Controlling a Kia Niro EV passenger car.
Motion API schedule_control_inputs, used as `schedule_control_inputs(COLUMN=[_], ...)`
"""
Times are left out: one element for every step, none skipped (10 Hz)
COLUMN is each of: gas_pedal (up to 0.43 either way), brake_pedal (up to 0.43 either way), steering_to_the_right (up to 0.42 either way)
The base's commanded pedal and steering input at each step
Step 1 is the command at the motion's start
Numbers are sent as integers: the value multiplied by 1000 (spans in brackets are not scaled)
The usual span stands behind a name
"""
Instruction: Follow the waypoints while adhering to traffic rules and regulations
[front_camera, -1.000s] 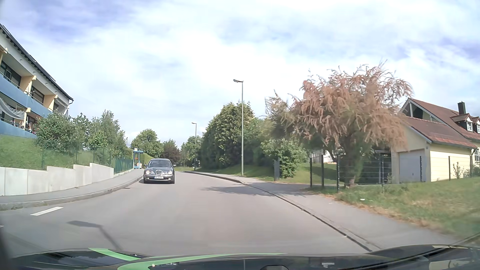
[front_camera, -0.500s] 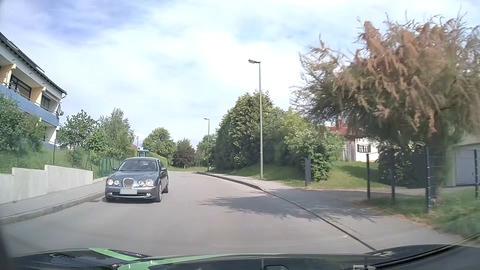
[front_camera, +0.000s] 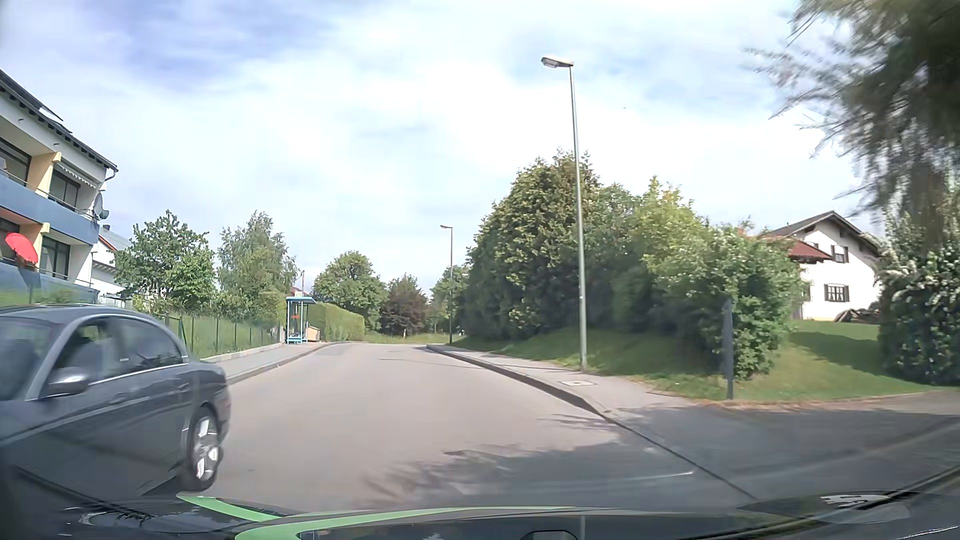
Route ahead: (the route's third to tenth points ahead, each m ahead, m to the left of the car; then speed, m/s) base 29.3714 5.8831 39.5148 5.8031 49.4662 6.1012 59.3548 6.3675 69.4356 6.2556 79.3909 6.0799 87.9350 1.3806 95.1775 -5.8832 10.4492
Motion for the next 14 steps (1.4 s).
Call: schedule_control_inputs(gas_pedal=[280, 280, 280, 268, 268, 268, 268, 268, 260, 248, 248, 248, 248, 248], brake_pedal=[0, 0, 0, 0, 0, 0, 0, 0, 0, 0, 0, 0, 0, 0], steering_to_the_right=[-65, -65, -65, -65, -65, -65, -65, -60, -56, -53, -50, -42, -35, -28])
